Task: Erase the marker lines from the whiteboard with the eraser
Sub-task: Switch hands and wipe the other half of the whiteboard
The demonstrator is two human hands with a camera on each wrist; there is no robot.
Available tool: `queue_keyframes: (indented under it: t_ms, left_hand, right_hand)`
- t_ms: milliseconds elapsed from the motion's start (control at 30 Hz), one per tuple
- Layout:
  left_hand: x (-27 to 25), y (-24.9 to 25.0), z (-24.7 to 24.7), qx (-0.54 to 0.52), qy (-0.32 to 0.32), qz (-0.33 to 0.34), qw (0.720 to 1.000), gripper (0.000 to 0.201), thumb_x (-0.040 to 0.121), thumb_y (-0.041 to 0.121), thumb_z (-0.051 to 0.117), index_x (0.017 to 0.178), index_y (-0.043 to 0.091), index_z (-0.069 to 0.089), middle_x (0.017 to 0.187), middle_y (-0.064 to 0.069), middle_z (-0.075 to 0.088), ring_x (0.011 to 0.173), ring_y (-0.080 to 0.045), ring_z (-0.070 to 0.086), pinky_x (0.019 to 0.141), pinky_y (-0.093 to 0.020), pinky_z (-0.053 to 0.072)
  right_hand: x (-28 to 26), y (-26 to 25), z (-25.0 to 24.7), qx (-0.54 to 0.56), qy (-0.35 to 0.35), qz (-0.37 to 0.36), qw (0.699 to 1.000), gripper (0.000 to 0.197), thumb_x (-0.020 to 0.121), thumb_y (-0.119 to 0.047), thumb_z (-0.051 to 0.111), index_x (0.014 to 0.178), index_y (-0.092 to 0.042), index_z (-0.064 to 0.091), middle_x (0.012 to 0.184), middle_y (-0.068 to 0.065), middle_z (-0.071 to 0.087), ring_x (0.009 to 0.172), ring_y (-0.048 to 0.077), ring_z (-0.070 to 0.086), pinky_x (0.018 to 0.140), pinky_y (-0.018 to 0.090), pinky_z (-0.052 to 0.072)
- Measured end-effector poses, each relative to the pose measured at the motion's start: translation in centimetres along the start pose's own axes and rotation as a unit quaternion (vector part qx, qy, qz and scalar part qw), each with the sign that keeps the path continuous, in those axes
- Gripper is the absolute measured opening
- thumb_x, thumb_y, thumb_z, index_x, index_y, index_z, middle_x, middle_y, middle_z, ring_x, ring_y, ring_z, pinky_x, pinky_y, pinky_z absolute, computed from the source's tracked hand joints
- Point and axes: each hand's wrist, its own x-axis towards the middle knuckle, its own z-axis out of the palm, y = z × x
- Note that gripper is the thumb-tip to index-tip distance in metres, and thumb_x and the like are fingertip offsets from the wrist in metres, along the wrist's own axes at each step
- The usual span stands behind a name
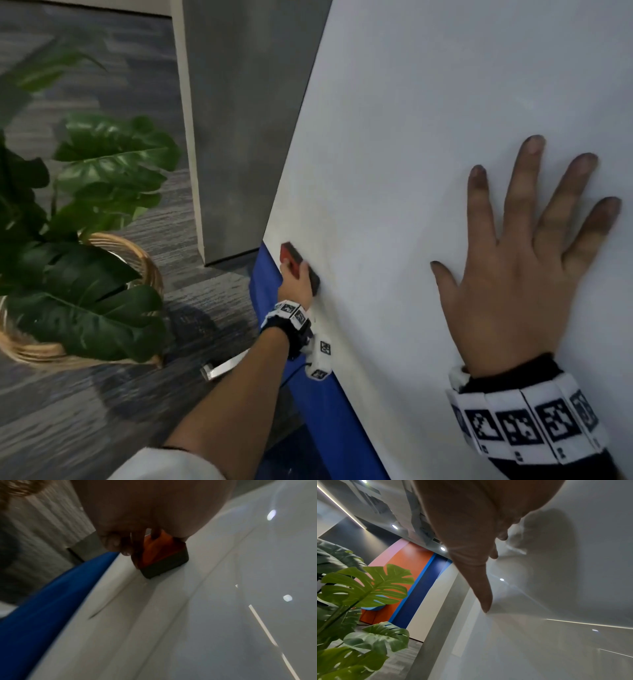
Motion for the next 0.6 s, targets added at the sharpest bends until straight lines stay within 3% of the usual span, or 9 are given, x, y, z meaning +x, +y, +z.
queue_keyframes:
  t_ms: [100, 200, 300, 367, 433, 533, 600]
  left_hand:
    - [-1.1, -4.2, 0.9, 0.039, -0.041, -0.057, 0.997, 0.056, 0.108, 0.04, 0.041, 0.156, 0.014, 0.028, 0.148, -0.02, 0.052, 0.128, -0.042, 0.055, 0.107, -0.04, 0.043]
    - [-0.9, -0.3, 0.8, 0.084, -0.011, -0.046, 0.995, 0.06, 0.109, 0.044, 0.036, 0.16, 0.017, 0.02, 0.146, -0.027, 0.051, 0.127, -0.046, 0.055, 0.107, -0.046, 0.045]
    - [-1.5, 8.9, -0.9, 0.06, 0.052, 0.112, 0.99, 0.057, 0.106, 0.052, 0.039, 0.155, 0.025, 0.03, 0.133, -0.021, 0.063, 0.12, -0.04, 0.061, 0.102, -0.043, 0.049]
    - [-2.7, 14.9, -1.5, 0.025, 0.071, 0.248, 0.966, 0.055, 0.101, 0.056, 0.047, 0.148, 0.027, 0.039, 0.118, -0.008, 0.071, 0.109, -0.033, 0.066, 0.095, -0.041, 0.054]
    - [-4.5, 18.2, -1.5, -0.014, 0.062, 0.335, 0.94, 0.054, 0.097, 0.058, 0.053, 0.142, 0.031, 0.042, 0.099, 0.002, 0.07, 0.096, -0.025, 0.069, 0.085, -0.036, 0.056]
    - [-5.4, 15.3, -0.7, -0.05, 0.038, 0.35, 0.935, 0.052, 0.098, 0.051, 0.057, 0.144, 0.032, 0.04, 0.102, 0.005, 0.071, 0.094, -0.019, 0.07, 0.079, -0.03, 0.056]
    - [-5.0, 9.2, 0.3, -0.068, 0.03, 0.273, 0.959, 0.052, 0.101, 0.048, 0.056, 0.146, 0.03, 0.038, 0.119, -0.002, 0.071, 0.104, -0.021, 0.07, 0.088, -0.03, 0.056]
  right_hand:
    - [-0.1, 0.0, 0.0, -0.001, 0.002, -0.001, 1.0, 0.109, 0.081, -0.035, 0.082, 0.164, -0.016, 0.013, 0.17, 0.013, -0.011, 0.154, 0.043, -0.008, 0.118, 0.048, -0.025]
    - [-0.1, 0.0, 0.1, -0.004, 0.003, -0.007, 1.0, 0.109, 0.082, -0.036, 0.082, 0.164, -0.016, 0.013, 0.17, 0.013, -0.01, 0.155, 0.044, -0.007, 0.117, 0.047, -0.026]
    - [-0.1, -0.1, 0.0, -0.008, 0.001, -0.003, 1.0, 0.109, 0.082, -0.035, 0.082, 0.164, -0.016, 0.013, 0.17, 0.013, -0.011, 0.155, 0.045, -0.007, 0.116, 0.048, -0.026]
    - [-0.1, -0.3, 0.0, -0.007, 0.001, 0.003, 1.0, 0.108, 0.083, -0.035, 0.082, 0.164, -0.016, 0.012, 0.17, 0.013, -0.011, 0.155, 0.045, -0.007, 0.117, 0.05, -0.023]
    - [-0.2, -0.5, 0.0, -0.007, 0.003, 0.002, 1.0, 0.107, 0.083, -0.035, 0.081, 0.163, -0.015, 0.012, 0.17, 0.014, -0.011, 0.155, 0.046, -0.006, 0.117, 0.051, -0.021]
    - [-0.3, -0.5, 0.2, -0.015, 0.005, -0.007, 1.0, 0.106, 0.085, -0.036, 0.079, 0.163, -0.015, 0.011, 0.17, 0.014, -0.011, 0.155, 0.045, -0.006, 0.117, 0.051, -0.02]
    - [-0.4, -0.3, 0.3, -0.016, 0.006, -0.01, 1.0, 0.106, 0.085, -0.036, 0.079, 0.164, -0.015, 0.011, 0.17, 0.014, -0.011, 0.155, 0.045, -0.006, 0.117, 0.05, -0.02]
